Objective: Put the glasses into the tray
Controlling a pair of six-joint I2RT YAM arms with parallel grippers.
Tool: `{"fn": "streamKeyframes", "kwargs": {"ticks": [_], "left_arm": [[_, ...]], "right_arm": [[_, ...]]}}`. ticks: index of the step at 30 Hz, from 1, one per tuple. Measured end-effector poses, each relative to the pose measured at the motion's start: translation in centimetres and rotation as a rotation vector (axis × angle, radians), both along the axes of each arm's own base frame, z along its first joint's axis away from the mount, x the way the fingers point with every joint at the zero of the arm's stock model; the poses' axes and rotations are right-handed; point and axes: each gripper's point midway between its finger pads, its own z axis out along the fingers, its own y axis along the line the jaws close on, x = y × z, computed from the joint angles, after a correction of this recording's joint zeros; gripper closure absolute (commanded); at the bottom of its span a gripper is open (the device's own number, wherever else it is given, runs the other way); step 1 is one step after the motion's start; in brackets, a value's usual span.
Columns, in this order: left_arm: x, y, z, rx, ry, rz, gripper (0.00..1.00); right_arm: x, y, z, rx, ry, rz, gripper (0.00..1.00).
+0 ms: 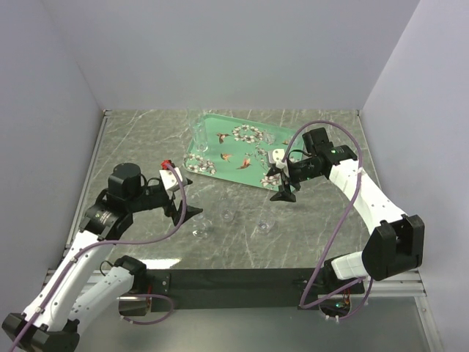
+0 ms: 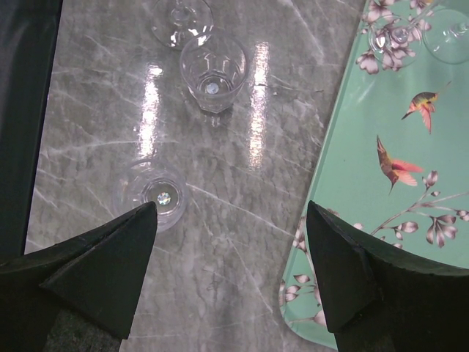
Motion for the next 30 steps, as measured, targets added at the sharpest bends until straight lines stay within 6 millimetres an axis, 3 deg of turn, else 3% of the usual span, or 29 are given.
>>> {"fn": "streamKeyframes", "kwargs": {"ticks": [20,24,25,27,30], "left_arm": [[1.4,0.1,-2.9,0.104,0.041,0.026,0.22],[1.4,0.0,-3.1,0.109,0.048,0.021,0.36],[1.4,-0.1,-3.1,0.109,0.049,0.019,0.45],[1.4,-0.1,-3.2,0.108,0.052,0.018,0.55],[1.5,-0.1,-3.1,0.109,0.050,0.028,0.60]], "right_arm": [[0.0,0.0,0.1,0.003,0.013,-0.015,0.11],[0.0,0.0,0.1,0.001,0.017,-0.019,0.11],[0.0,0.0,0.1,0.000,0.017,-0.020,0.11],[0.1,0.0,0.1,-0.002,0.016,-0.021,0.11],[0.1,0.0,0.0,-0.002,0.018,-0.023,0.11]]}}
